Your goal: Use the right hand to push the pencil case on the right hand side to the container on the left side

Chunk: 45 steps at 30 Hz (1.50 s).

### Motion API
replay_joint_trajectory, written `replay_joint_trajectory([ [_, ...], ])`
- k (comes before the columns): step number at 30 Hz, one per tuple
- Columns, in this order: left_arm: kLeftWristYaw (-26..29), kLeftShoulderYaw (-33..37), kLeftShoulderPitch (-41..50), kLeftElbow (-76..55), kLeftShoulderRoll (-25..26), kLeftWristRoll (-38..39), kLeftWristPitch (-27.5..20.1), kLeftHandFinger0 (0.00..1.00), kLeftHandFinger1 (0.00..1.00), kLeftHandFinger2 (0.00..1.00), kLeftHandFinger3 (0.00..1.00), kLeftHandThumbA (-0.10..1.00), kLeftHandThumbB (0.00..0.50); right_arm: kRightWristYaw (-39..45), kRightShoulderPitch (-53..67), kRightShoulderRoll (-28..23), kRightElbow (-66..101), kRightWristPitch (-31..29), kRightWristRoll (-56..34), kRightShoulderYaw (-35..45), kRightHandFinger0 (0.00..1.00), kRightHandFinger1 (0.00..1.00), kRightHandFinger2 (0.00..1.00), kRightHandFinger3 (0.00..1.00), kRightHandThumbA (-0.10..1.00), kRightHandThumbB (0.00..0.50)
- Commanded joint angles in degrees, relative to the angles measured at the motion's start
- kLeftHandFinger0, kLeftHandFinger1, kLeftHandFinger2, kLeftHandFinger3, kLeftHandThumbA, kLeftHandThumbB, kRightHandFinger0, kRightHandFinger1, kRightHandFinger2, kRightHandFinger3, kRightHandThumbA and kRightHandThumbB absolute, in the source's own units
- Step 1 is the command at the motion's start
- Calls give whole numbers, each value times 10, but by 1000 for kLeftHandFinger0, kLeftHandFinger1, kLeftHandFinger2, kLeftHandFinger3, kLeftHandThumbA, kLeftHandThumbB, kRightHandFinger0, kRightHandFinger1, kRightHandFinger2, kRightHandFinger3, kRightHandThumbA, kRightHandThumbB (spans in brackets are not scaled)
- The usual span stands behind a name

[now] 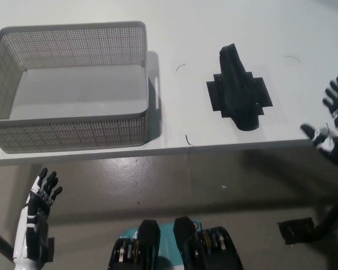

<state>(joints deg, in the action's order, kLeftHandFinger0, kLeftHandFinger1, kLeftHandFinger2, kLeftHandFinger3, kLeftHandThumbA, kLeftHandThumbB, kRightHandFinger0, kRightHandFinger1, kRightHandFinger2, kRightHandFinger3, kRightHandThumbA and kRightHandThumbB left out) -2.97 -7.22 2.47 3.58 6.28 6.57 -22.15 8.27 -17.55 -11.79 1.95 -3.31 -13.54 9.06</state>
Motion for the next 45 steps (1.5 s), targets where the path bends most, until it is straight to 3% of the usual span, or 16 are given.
replay_joint_trajectory([
  [1,-7,-6,-7,-16,11,13,-35,1000,1000,1000,1000,1000,316,22,-55,-21,-21,2,-51,16,1000,1000,1000,1000,1000,290],
  [5,-3,-9,-6,-23,12,11,-28,1000,1000,1000,1000,1000,327,38,-102,-38,-70,-2,-58,16,1000,1000,1000,1000,1000,350],
  [11,-4,-6,-6,-29,11,7,-27,1000,1000,1000,1000,1000,323,65,-180,-56,-170,0,-73,15,1000,1000,1000,1000,1000,337],
  [15,-4,-5,-7,-29,9,7,-26,1000,1000,1000,1000,1000,329,71,-230,-59,-232,33,-75,10,1000,1000,1000,1000,1000,343],
  [17,-5,-5,-6,-28,9,8,-27,1000,1000,1000,1000,1000,327,82,-263,-57,-285,24,-79,10,1000,1000,1000,1000,1000,307],
  [20,-4,-6,-7,-30,10,7,-24,1000,1000,1000,1000,1000,332,95,-317,-53,-390,-11,-73,10,1000,1000,1000,1000,1000,308],
  [24,-5,-6,-6,-32,11,9,-23,1000,1000,1000,1000,1000,335,104,-380,-51,-518,-44,-61,10,1000,1000,1000,1000,1000,357],
  [30,-8,-5,-7,-32,12,12,-25,1000,1000,1000,1000,1000,343,96,-459,-46,-666,-74,-47,8,1000,1000,1000,1000,1000,382],
  [36,-8,-2,-9,-32,8,12,-24,1000,1000,1000,1000,1000,349,78,-510,-41,-758,-103,-32,4,1000,1000,1000,1000,1000,344],
  [40,-11,-2,-7,-27,9,13,-29,1000,1000,1000,1000,1000,349,70,-522,-31,-787,-104,-25,4,1000,1000,1000,1000,1000,356],
  [42,-12,-2,-7,-26,9,14,-31,1000,1000,1000,1000,1000,356,68,-524,-24,-798,-109,-20,3,1000,1000,1000,1000,1000,332],
  [43,-12,-2,-6,-28,9,15,-30,1000,1000,1000,1000,1000,357,66,-525,-21,-802,-105,-19,2,1000,1000,1000,1000,1000,353],
  [45,-13,-3,-7,-29,8,17,-29,1000,1000,1000,1000,1000,365,62,-525,-13,-810,-97,-23,7,1000,1000,1000,1000,1000,350],
])
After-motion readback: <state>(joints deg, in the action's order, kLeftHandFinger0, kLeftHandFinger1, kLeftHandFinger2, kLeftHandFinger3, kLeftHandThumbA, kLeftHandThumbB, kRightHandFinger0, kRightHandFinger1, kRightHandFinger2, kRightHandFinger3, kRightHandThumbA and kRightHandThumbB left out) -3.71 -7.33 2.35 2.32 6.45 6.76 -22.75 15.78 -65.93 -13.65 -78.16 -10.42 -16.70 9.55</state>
